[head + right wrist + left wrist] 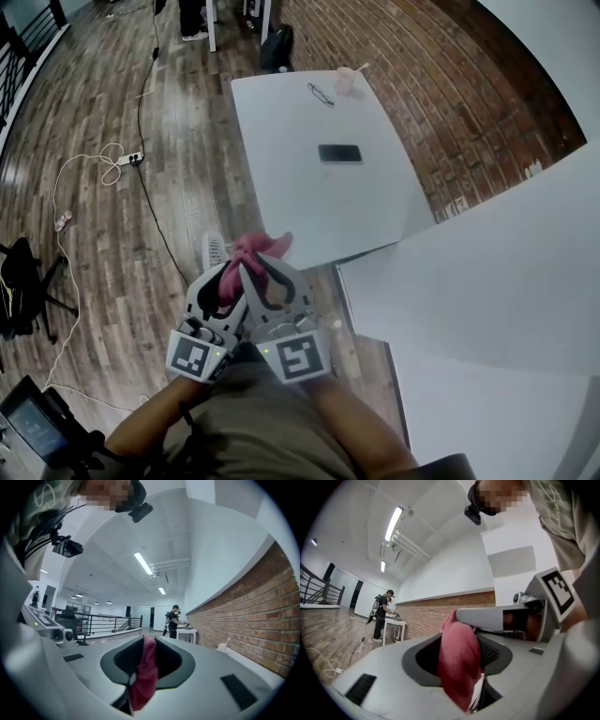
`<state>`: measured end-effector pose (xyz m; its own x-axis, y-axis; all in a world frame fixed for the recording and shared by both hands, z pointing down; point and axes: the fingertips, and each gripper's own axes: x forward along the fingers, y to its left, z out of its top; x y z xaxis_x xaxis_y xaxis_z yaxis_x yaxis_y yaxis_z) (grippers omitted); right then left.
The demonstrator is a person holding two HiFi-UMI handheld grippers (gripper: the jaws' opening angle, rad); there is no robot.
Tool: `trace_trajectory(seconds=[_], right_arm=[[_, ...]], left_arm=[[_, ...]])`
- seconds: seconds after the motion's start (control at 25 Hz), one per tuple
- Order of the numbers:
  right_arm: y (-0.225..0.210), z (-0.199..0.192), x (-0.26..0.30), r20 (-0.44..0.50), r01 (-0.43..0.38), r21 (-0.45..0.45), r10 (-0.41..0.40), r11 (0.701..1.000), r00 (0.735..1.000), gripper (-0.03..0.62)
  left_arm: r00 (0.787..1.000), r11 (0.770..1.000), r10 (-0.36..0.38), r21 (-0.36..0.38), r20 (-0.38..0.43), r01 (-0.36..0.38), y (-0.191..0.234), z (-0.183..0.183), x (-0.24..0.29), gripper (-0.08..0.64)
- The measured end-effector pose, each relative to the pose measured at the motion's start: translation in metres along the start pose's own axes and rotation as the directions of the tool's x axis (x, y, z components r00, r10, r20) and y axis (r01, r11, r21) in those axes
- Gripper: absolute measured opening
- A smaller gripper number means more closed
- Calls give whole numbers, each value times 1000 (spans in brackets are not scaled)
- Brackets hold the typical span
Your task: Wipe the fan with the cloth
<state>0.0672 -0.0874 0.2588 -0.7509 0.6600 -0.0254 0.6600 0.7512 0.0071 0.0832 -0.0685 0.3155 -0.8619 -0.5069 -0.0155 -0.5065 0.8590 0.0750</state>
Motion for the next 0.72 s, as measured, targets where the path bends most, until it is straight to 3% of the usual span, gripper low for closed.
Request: trace_trajectory(seconds=[0.08,0.16,0.2,0.24,0.28,0.44,0.56,0.72], right_arm=[[-24,5,-9,-2,119,40,-119,992,993,71],[-45,13,-18,-12,221,1,-221,975,975,69],[-50,16,-21,-14,250,-35,-251,968,968,69],[-51,19,-21,-17,266,-66,-267,962,963,69],[-49,19,-20,-22,272,-82,-274,959,961,69],[-36,8,-8,-28,257,-39,-258,966,966,69],[-44,-8,-9,-49,245,-1,-245,970,968,69],[-69,-35,-7,-65,201,-37,-203,979,977,69]], left_arm=[[999,999,8,-53,45,-6,8,11,-9,204],[992,991,72,-120,105,-59,27,28,-22,204],[984,984,127,-138,125,-110,40,37,-29,166],[974,978,181,-131,138,-163,52,47,-33,64],[966,974,215,-98,147,-202,60,57,-31,0],[970,974,205,73,130,-216,34,81,17,0],[973,973,220,50,75,-224,18,68,30,0],[978,978,208,15,-1,-208,6,31,47,-1]])
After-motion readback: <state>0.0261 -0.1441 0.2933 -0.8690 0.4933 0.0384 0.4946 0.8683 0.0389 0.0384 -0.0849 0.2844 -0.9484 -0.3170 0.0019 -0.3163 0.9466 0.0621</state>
